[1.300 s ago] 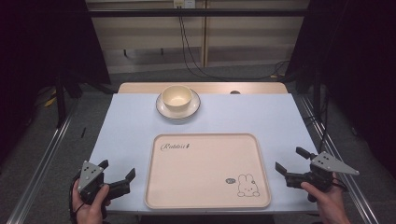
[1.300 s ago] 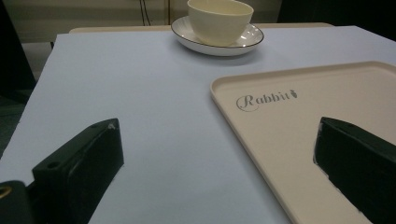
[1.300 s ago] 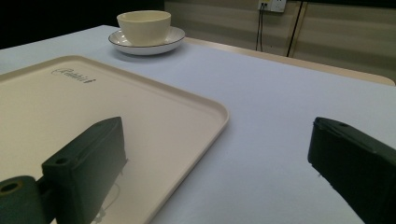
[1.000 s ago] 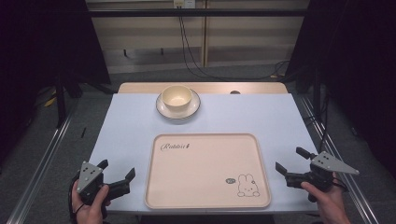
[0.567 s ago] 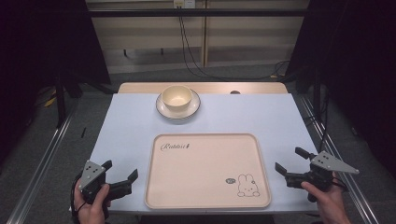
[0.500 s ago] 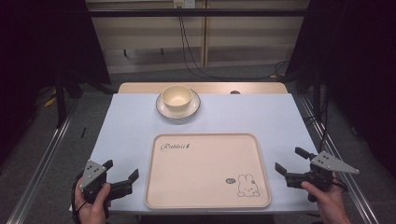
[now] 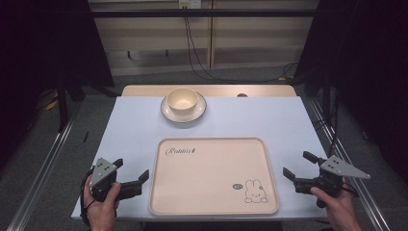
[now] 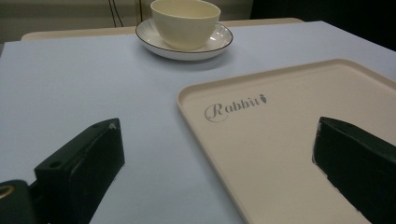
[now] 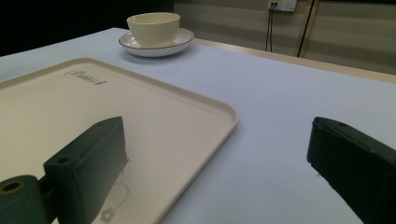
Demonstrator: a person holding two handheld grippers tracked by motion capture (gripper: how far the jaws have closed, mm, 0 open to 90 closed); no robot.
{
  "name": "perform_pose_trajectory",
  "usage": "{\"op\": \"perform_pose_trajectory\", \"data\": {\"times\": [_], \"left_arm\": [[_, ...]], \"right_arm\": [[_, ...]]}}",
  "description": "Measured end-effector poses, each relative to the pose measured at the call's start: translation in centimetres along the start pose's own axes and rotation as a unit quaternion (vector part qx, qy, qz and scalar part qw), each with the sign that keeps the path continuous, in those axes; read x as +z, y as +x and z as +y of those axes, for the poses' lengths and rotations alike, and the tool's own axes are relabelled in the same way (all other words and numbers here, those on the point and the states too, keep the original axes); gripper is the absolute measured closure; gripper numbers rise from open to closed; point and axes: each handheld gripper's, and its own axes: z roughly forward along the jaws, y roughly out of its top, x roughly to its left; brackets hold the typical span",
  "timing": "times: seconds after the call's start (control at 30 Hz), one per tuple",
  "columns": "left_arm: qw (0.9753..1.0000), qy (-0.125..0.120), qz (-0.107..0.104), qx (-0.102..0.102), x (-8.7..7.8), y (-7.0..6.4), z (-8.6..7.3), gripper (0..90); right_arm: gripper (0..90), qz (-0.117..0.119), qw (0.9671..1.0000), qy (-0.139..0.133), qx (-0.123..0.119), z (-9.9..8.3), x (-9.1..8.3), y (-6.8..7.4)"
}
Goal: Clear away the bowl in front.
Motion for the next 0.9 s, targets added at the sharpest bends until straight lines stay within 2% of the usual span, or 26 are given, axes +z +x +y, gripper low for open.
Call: {"op": "perform_pose_trajectory", "data": {"times": [0.07, 0.13, 0.17, 0.23, 0.37, 0.5, 0.57, 0.73, 0.83, 0.9], "left_arm": [[1.0000, 0.006, 0.001, 0.004, 0.4, -0.3, 0.2, 2.8], [0.9998, 0.009, -0.016, -0.006, 0.7, -0.1, 0.3, 2.3], [0.9998, 0.006, -0.018, -0.010, 0.9, -0.2, 0.4, 2.3], [0.9999, 0.007, -0.011, 0.003, 1.2, -0.5, 0.7, 2.6], [0.9992, -0.003, -0.039, 0.002, 1.8, -0.6, 1.3, 1.3], [0.9991, -0.009, -0.038, 0.016, 2.6, -1.0, 2.1, 1.6], [0.9986, -0.010, -0.047, 0.022, 3.2, -1.2, 2.6, 1.7], [0.9983, -0.017, -0.047, 0.029, 4.3, -1.5, 3.6, 2.3], [0.9980, -0.013, -0.050, 0.037, 4.9, -1.5, 4.2, 2.2], [0.9981, -0.011, -0.049, 0.035, 5.5, -1.3, 4.6, 2.3]], "right_arm": [[4.7, 0.001, 1.0000, 0.000, 0.001, 0.0, 0.0, 0.0], [4.6, 0.002, 1.0000, -0.001, 0.000, 0.0, 0.0, 0.0], [4.6, 0.003, 1.0000, 0.000, -0.002, 0.0, 0.0, 0.0], [4.3, 0.006, 1.0000, 0.000, -0.003, 0.0, 0.0, 0.0], [4.3, 0.008, 1.0000, -0.001, -0.003, 0.0, 0.0, 0.0], [4.4, 0.008, 1.0000, -0.001, -0.003, 0.0, 0.1, 0.0], [4.4, 0.008, 1.0000, -0.001, -0.003, 0.0, 0.1, 0.0], [4.4, 0.009, 1.0000, -0.002, -0.001, 0.0, 0.0, 0.0], [4.4, 0.010, 0.9999, -0.003, -0.003, 0.0, 0.1, 0.0], [4.4, 0.011, 0.9999, -0.002, -0.001, -0.1, 0.1, 0.1]]}}
